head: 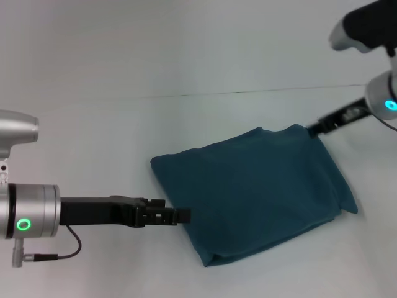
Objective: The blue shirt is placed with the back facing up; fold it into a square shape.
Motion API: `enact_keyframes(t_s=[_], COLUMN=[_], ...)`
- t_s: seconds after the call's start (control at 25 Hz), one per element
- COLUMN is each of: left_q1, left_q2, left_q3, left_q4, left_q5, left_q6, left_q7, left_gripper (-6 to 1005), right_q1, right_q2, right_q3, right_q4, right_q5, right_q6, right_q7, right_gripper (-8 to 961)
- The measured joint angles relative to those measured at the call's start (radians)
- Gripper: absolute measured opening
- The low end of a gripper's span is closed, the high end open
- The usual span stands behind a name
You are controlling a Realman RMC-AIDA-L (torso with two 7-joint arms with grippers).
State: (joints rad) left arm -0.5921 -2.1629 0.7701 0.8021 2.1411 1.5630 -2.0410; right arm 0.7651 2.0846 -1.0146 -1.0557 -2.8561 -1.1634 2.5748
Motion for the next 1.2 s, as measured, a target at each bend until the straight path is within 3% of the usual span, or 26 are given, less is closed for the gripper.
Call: enact_keyframes(t_s=[0.08,0.28,0.4,0.6,0.76,1.04,1.2], left_q1=[0.000,0.005,0.006,0.006,0.005,-0.001,-0.004], left_q2=[0.000,0.000,0.001,0.002,0.003,0.003,0.005], left_q3=[-0.001,-0.005,-0.006,-0.007,-0.008,-0.007,-0.005], left_q4=[0.000,0.000,0.004,0.007,0.007,0.008,0.008], left_q5=[0.006,0.013,0.024,0.032,0.032,0.033,0.033], left_q6=[0.000,0.000,0.000,0.000,0.001,0.000,0.000], left_q7=[0.003,0.017,0.024,0.026,0.028,0.028,0.030], left_gripper=[950,950,950,950,950,950,950], right_q1=[-0.020,-0.123,-0.195,-0.271,-0.298,-0.286,-0.277], right_q2=[0.002,-0.001,-0.009,-0.009,-0.005,-0.019,-0.026], right_q3=[0.019,0.036,0.088,0.223,0.308,0.408,0.434], right_q4=[-0.048,-0.163,-0.198,-0.181,-0.127,0.022,0.066], right_q5=[0.001,0.099,0.196,0.285,0.323,0.347,0.364], right_q6=[-0.089,-0.232,-0.290,-0.338,-0.341,-0.312,-0.303], right_q7=[-0.018,-0.032,-0.056,-0.131,-0.182,-0.248,-0.271], right_gripper=[343,596,831,940,936,930,791])
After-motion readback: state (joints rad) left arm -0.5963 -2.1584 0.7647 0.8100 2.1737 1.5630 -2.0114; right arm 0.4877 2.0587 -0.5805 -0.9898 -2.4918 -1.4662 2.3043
